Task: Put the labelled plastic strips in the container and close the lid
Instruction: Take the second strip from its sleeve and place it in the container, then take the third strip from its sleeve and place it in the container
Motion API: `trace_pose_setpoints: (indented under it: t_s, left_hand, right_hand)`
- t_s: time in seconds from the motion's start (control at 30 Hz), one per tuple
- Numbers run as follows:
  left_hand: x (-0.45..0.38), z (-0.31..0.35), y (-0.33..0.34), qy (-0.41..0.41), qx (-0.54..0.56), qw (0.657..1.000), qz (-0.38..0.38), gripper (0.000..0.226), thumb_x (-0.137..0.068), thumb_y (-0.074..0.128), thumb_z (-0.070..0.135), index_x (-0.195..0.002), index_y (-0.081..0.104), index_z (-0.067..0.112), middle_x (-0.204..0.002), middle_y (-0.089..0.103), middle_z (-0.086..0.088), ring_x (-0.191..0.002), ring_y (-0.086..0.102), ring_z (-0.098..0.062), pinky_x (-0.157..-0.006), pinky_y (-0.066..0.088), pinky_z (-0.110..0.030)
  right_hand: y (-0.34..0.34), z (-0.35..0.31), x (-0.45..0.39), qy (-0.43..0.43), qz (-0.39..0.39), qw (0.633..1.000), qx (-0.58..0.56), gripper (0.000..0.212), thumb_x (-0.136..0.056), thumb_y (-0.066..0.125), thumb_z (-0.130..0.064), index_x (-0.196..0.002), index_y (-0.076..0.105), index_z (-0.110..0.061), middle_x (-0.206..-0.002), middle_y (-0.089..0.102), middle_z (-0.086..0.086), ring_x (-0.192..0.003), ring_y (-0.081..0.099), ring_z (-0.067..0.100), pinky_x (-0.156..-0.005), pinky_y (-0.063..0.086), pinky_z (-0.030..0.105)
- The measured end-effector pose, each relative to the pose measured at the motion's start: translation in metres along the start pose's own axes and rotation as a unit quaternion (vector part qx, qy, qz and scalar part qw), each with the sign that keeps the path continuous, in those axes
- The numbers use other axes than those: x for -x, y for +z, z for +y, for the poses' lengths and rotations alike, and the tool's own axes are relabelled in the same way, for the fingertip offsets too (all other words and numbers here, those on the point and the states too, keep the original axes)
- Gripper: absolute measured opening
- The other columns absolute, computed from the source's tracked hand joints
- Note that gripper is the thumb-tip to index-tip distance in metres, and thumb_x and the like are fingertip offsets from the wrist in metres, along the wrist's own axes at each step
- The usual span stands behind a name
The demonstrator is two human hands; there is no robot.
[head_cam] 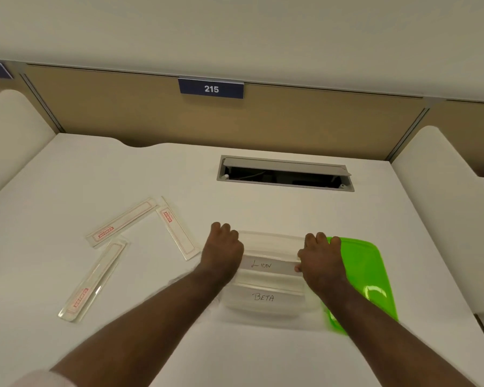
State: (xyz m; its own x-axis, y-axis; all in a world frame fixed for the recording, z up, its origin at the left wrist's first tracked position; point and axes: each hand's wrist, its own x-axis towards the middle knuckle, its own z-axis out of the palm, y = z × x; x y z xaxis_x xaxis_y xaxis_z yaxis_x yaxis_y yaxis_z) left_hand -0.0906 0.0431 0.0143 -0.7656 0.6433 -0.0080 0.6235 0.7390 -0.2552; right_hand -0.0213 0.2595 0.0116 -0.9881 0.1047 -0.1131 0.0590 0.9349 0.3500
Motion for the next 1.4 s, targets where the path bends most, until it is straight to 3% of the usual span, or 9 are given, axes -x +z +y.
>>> trace_pose_setpoints:
  t_s: [0.1,0.2,0.37,0.63,0.83,0.97,1.13,1.3,1.4]
  left_hand:
    - [-0.004,0.014,-0.003,0.021,-0.027,0.996,-0.085,0.013,-0.079,0.061,0.009,-0.089,0.07,0.01,-0.092,0.064,-0.009,-0.095,0.052,-0.03,-0.096,0.032,-0.045]
    - [-0.007,0.019,-0.004,0.02,-0.068,0.989,-0.13,0.017,-0.085,0.057,0.014,-0.099,0.067,0.013,-0.1,0.061,-0.006,-0.099,0.049,-0.029,-0.098,0.031,-0.042]
    - [-0.009,0.018,0.004,0.019,-0.067,0.989,-0.132,0.018,-0.083,0.053,0.008,-0.092,0.066,0.015,-0.093,0.06,-0.003,-0.093,0.049,-0.026,-0.092,0.033,-0.039]
    - [-0.01,0.02,0.017,0.024,-0.074,0.988,-0.136,0.014,-0.081,0.055,0.009,-0.088,0.065,0.015,-0.093,0.057,-0.005,-0.091,0.048,-0.025,-0.092,0.035,-0.04]
    - [-0.007,0.015,0.016,-0.032,0.061,0.997,0.028,0.009,-0.059,0.064,0.007,-0.067,0.063,0.012,-0.072,0.057,-0.005,-0.072,0.051,-0.027,-0.073,0.04,-0.04]
    - [0.001,-0.006,0.012,-0.133,0.12,0.974,0.138,0.023,-0.075,0.052,0.016,-0.09,0.068,0.015,-0.089,0.063,-0.005,-0.08,0.054,-0.029,-0.077,0.035,-0.042]
    - [0.016,-0.046,0.019,-0.265,0.158,0.934,0.179,0.035,-0.078,0.057,0.026,-0.111,0.066,0.021,-0.105,0.066,-0.001,-0.093,0.059,-0.026,-0.085,0.038,-0.044]
    - [0.034,-0.081,0.043,-0.386,0.254,0.88,0.112,0.042,-0.079,0.051,0.028,-0.118,0.064,0.018,-0.112,0.067,-0.006,-0.103,0.059,-0.031,-0.088,0.04,-0.046]
    - [0.038,-0.096,0.057,-0.447,0.373,0.813,0.03,0.044,-0.086,0.051,0.024,-0.129,0.056,0.018,-0.127,0.062,-0.007,-0.116,0.053,-0.032,-0.096,0.04,-0.046]
  right_hand:
    - [0.0,-0.011,-0.001,0.012,-0.017,0.999,0.041,0.014,-0.071,0.068,-0.03,-0.08,0.073,-0.02,-0.098,0.059,0.007,-0.099,0.05,0.031,-0.085,0.029,0.047]
    - [-0.002,-0.019,-0.004,0.012,-0.041,0.997,0.058,0.022,-0.076,0.054,-0.018,-0.089,0.071,-0.018,-0.107,0.056,0.008,-0.106,0.047,0.032,-0.087,0.028,0.048]
    - [0.005,-0.027,-0.005,0.019,-0.062,0.994,0.084,0.017,-0.066,0.06,-0.014,-0.076,0.073,-0.016,-0.096,0.059,0.01,-0.097,0.05,0.032,-0.086,0.031,0.048]
    - [0.01,-0.031,-0.009,0.0,-0.067,0.995,0.077,0.023,-0.076,0.054,-0.018,-0.091,0.071,-0.019,-0.108,0.057,0.008,-0.104,0.049,0.032,-0.091,0.027,0.049]
    - [0.005,-0.028,-0.018,0.013,0.018,1.0,-0.01,0.026,-0.069,0.074,-0.043,-0.08,0.072,-0.019,-0.085,0.063,0.007,-0.081,0.056,0.03,-0.076,0.03,0.044]
    - [-0.015,-0.03,-0.026,-0.007,0.144,0.985,-0.091,0.018,-0.077,0.065,-0.036,-0.091,0.071,-0.026,-0.087,0.064,0.0,-0.077,0.057,0.026,-0.07,0.032,0.039]
    - [-0.041,-0.052,-0.043,-0.062,0.177,0.96,-0.208,0.031,-0.085,0.052,-0.04,-0.112,0.064,-0.031,-0.106,0.062,-0.006,-0.093,0.057,0.022,-0.078,0.035,0.04]
    - [-0.06,-0.099,-0.059,-0.128,0.139,0.945,-0.268,0.039,-0.089,0.044,-0.043,-0.124,0.057,-0.029,-0.124,0.058,-0.006,-0.116,0.052,0.02,-0.093,0.033,0.044]
    - [-0.064,-0.132,-0.07,-0.175,0.085,0.948,-0.254,0.047,-0.093,0.04,-0.044,-0.135,0.048,-0.025,-0.139,0.051,-0.003,-0.134,0.037,0.018,-0.11,0.019,0.048]
